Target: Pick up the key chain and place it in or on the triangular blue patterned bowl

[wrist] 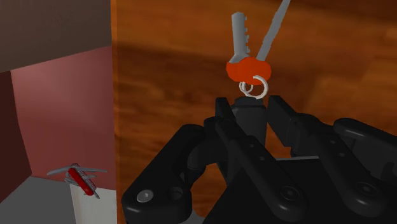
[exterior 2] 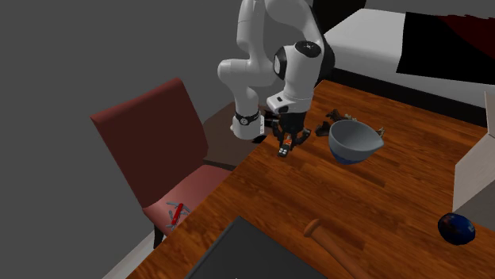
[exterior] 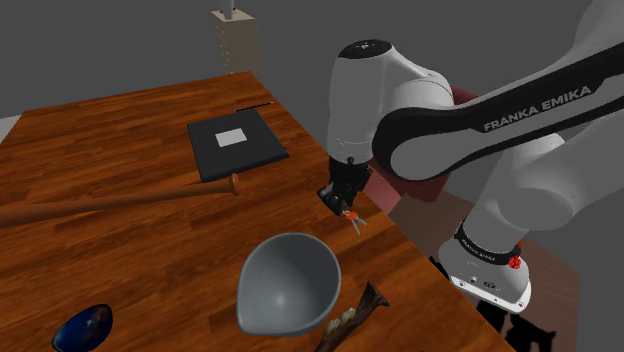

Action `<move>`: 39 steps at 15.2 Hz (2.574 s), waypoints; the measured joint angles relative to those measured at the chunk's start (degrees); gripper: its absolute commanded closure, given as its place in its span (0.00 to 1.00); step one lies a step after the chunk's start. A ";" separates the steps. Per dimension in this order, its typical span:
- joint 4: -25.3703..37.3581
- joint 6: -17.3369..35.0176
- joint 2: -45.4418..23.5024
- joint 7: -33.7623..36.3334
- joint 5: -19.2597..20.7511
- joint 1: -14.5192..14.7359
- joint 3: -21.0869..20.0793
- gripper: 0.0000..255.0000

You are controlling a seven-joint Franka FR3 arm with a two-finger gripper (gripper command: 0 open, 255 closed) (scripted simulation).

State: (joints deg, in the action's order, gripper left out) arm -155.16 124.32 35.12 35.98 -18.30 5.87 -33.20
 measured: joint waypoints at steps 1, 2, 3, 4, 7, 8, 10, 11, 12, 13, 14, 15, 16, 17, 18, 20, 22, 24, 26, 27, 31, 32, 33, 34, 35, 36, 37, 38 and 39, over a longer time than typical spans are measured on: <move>0.46 -0.97 0.51 -0.05 0.10 0.05 0.31 1.00; 0.86 -1.94 1.08 0.05 0.10 0.24 0.50 1.00; 1.36 -2.90 1.54 -0.03 0.25 0.25 0.84 1.00; 1.99 -3.99 2.01 -0.12 0.44 0.23 1.22 1.00; 3.53 -6.55 3.03 -0.20 0.86 0.21 2.01 1.00; 4.08 -7.55 3.48 -0.30 1.02 0.22 2.38 1.00; 5.19 -9.19 4.01 -0.45 1.37 0.12 2.96 1.00; 5.92 -10.09 4.19 -0.43 1.55 0.06 3.19 1.00; 6.48 -10.83 4.36 -0.41 1.68 0.03 3.38 1.00; 7.15 -11.77 4.64 -0.52 1.91 -0.04 3.73 1.00; 7.80 -12.66 4.87 -0.48 2.04 -0.05 3.94 1.00; 8.48 -13.33 4.88 -0.37 2.16 -0.10 4.02 1.00; 9.20 -14.23 5.06 -0.44 2.36 -0.17 4.32 1.00; 9.78 -15.10 5.35 -0.36 2.43 -0.12 4.50 1.00; 10.39 -15.94 5.57 -0.52 2.65 -0.20 4.87 1.00; 11.81 -17.35 5.56 -0.50 2.99 -0.38 5.22 1.00; 13.10 -19.01 5.93 -0.51 3.25 -0.41 5.66 1.00; 14.64 -20.54 5.89 -0.57 3.63 -0.62 6.10 1.00; 16.07 -22.05 5.97 -0.56 3.92 -0.73 6.47 1.00; 16.60 -22.76 6.14 -0.61 4.04 -0.74 6.70 1.00; 20.79 -23.11 2.95 3.96 2.90 -0.48 2.44 1.00; 22.00 -22.87 1.71 5.31 2.70 -0.57 1.08 1.00; 23.45 -23.00 0.62 6.81 2.51 -0.60 -0.30 1.00; 24.48 -22.99 -0.17 8.20 2.29 -0.56 -1.58 1.00; 25.90 -22.96 -1.42 9.66 2.28 -0.74 -3.01 1.00; 27.14 -22.62 -2.78 11.15 2.30 -0.97 -4.54 1.00; 29.16 -22.88 -4.34 12.86 2.51 -1.32 -6.16 1.00; 30.86 -22.71 -6.03 14.38 2.90 -1.80 -7.73 1.00; 32.39 -22.44 -7.61 16.30 3.14 -2.11 -9.67 1.00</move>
State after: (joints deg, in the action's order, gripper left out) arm -122.77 101.88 27.50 52.28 -15.16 3.76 -42.87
